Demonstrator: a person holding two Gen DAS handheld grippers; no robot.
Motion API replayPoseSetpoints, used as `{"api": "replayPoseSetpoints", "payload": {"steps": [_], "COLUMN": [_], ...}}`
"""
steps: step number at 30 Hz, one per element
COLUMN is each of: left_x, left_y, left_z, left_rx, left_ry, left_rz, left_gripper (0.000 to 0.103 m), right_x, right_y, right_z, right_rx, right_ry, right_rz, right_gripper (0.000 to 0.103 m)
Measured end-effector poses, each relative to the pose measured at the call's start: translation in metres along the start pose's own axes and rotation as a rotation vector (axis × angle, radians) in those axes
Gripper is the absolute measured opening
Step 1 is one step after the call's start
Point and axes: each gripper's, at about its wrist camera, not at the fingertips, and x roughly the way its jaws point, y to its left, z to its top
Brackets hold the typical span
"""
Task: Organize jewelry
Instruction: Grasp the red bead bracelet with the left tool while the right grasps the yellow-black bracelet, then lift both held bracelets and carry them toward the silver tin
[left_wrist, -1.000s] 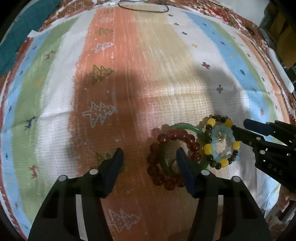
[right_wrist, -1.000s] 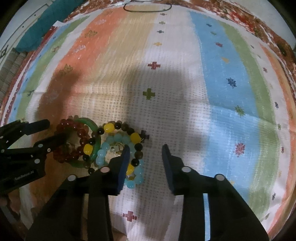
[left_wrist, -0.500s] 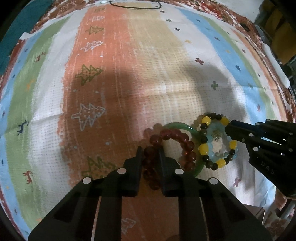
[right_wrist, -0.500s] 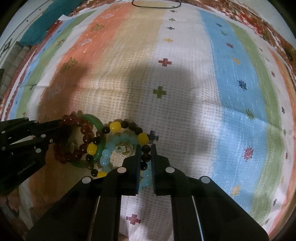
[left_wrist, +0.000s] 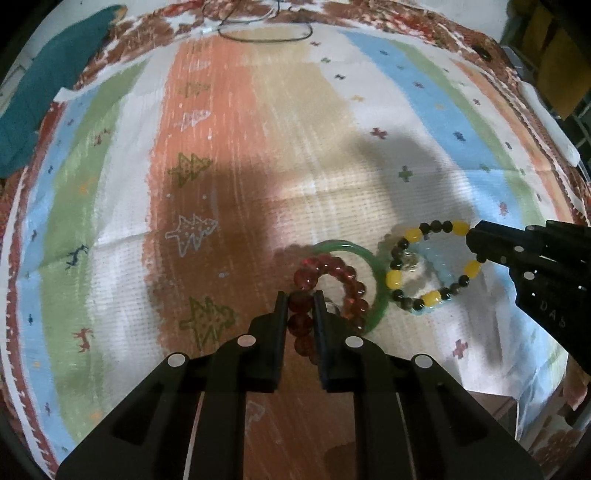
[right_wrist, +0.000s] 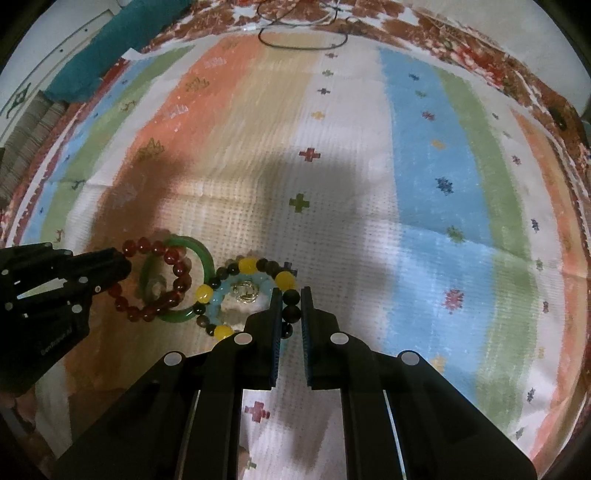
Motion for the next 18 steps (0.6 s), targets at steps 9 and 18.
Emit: {"api": "replayPoseSetpoints", "payload": {"steps": [9, 18], "left_x": [-0.025, -0.044], "left_y": [-0.012, -0.018], "left_z": [-0.005, -0.012], "left_rx": [-0.001, -0.001], "left_ry": [-0.05, -0.084], "left_rz": [0.01, 0.01], "left_gripper": [0.013, 0.013], "right_x": [-0.026, -0.041], "right_y": [0.009, 0.017], "right_z": [-0.009, -0.018], "right_rx": [-0.02, -0.041], "right_ry": [-0.06, -0.092], "right_rz": [0.004, 0.006], "right_gripper": [0.011, 0.011]}}
